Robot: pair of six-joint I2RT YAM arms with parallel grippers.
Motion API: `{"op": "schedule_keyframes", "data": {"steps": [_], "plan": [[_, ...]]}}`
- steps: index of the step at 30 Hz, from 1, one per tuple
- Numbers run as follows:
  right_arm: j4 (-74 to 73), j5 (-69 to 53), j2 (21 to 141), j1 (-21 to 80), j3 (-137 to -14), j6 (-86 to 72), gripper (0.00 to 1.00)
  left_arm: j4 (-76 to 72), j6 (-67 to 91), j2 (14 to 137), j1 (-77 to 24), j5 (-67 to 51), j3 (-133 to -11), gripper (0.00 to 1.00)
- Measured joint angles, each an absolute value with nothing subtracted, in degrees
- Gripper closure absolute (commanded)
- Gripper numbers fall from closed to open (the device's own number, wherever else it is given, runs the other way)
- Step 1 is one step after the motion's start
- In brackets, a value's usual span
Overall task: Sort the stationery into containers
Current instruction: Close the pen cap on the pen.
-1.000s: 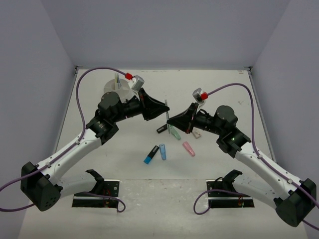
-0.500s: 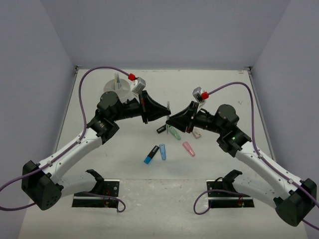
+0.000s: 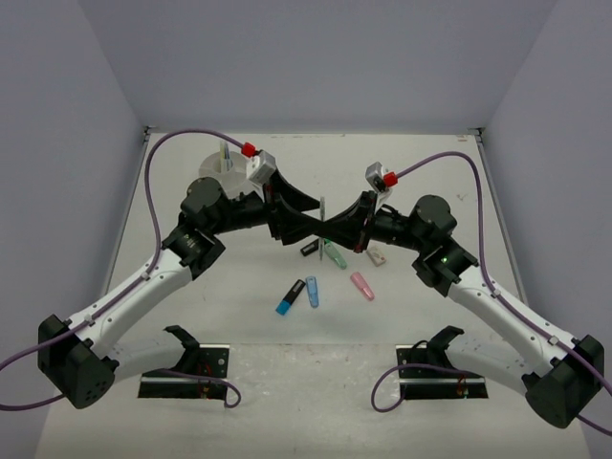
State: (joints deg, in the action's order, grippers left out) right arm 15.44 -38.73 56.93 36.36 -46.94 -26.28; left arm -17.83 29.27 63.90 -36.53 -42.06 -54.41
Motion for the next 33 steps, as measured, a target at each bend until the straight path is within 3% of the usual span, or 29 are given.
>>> {"op": "schedule_keyframes", "data": {"steps": [9, 13, 15, 23, 26, 27, 28, 29, 33], "plan": [[14.92, -40.85, 56.45, 36.32, -46.94, -25.24, 1.00, -17.45, 27.06, 62.13, -36.56, -40.45, -54.93, 0.03], [14.42, -42.00, 56.45, 36.32, -46.94, -24.65, 1.00, -17.37, 26.65, 62.16, -36.56, -39.80, -55.43, 0.29], [14.15, -42.65, 56.45, 36.33, -46.94, -24.36, 1.00, -17.38, 26.59, 62.25, -36.56, -39.49, -56.07, 0.51], [13.58, -43.25, 56.43, 36.34, -46.94, -23.39, 1.00, -18.04, 27.60, 63.88, -36.56, -39.18, -57.76, 0.51], [13.44, -43.19, 56.30, 36.34, -46.94, -23.26, 1.00, -18.04, 28.06, 64.74, -36.56, -39.84, -57.76, 0.58], [13.39, -43.17, 56.20, 36.34, -46.94, -23.24, 1.00, -18.02, 28.24, 64.95, -36.56, -40.09, -57.75, 0.65], [13.36, -43.13, 56.14, 36.34, -46.94, -23.24, 1.00, -18.02, 28.38, 65.11, -36.56, -40.39, -57.73, 0.86], [13.34, -43.07, 56.10, 36.34, -46.94, -23.22, 1.00, -18.02, 28.50, 65.18, -36.56, -40.59, -57.71, 0.97], [11.84, -41.80, 56.03, 36.05, -47.07, -22.74, 1.00, -18.93, 29.50, 65.04, -36.94, -41.94, -57.22, 1.00]]}}
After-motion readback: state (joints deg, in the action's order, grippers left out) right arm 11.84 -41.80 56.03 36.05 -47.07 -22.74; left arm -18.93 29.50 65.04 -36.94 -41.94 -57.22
